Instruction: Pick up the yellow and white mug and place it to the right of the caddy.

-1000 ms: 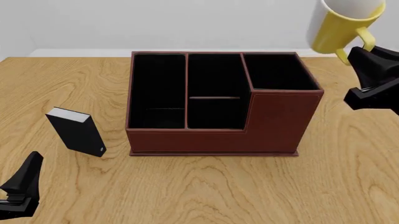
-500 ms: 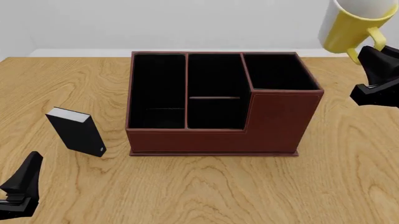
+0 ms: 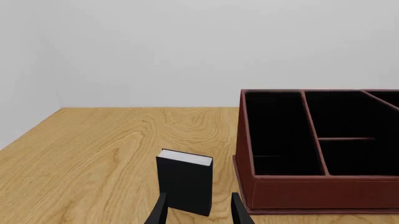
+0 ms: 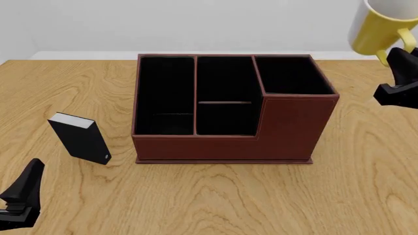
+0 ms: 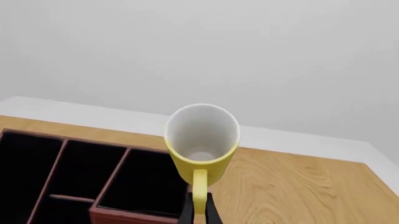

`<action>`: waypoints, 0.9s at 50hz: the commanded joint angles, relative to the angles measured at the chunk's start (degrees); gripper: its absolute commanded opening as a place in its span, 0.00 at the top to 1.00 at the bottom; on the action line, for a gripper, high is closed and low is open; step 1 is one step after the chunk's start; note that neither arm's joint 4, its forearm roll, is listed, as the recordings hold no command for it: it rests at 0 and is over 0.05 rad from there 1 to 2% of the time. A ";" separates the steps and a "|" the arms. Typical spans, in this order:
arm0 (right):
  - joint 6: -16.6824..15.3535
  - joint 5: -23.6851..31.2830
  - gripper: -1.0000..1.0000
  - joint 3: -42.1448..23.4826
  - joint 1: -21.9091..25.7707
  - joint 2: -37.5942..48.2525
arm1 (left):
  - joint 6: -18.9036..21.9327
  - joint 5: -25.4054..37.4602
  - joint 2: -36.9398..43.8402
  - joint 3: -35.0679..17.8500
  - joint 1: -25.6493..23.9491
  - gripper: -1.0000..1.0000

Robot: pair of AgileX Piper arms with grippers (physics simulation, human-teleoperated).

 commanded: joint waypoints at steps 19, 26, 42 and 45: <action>-0.27 -5.70 1.00 3.30 -4.24 4.28 | -0.01 -0.67 0.20 0.49 0.01 0.00; -0.41 -8.18 1.00 4.99 -4.85 6.28 | -0.01 -0.68 0.19 0.49 0.02 0.00; -1.08 -12.21 1.00 8.01 -5.74 8.93 | 0.01 -0.67 0.20 0.49 0.00 0.00; -1.10 -13.14 1.00 8.79 -6.03 9.66 | 0.00 -0.68 0.20 0.49 0.01 0.00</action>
